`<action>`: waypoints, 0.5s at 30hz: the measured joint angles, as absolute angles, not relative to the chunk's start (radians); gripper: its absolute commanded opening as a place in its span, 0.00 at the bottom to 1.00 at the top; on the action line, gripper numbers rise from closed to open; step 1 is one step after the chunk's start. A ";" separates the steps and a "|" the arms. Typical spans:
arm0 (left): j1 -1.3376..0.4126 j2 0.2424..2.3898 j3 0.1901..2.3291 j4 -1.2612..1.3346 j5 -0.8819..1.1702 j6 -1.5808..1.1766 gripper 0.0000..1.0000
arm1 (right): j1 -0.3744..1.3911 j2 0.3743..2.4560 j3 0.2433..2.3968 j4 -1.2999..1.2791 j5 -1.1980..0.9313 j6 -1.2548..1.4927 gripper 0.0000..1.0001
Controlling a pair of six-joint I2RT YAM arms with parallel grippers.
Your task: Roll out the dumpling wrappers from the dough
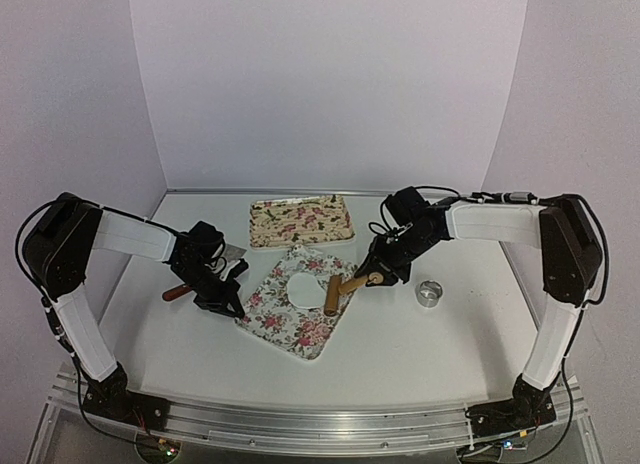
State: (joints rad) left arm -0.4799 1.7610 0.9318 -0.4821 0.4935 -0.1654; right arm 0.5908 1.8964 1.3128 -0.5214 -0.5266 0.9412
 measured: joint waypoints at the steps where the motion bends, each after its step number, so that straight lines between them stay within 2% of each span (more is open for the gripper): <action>1: -0.479 1.761 0.930 -0.480 0.494 -0.165 0.00 | 0.586 1.894 1.313 -0.532 -0.526 0.941 0.00; 7: -0.478 1.759 0.928 -0.478 0.495 -0.165 0.02 | 0.584 1.889 1.317 -0.547 -0.519 0.937 0.00; 15: -0.463 1.738 0.961 -0.548 0.492 -0.170 0.30 | 0.592 1.888 1.429 -0.691 -0.464 0.893 0.00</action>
State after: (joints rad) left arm -0.4634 1.7375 0.9605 -0.5478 0.4920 -0.1699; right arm 0.5916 1.8878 1.4287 -0.6910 -0.4639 0.8927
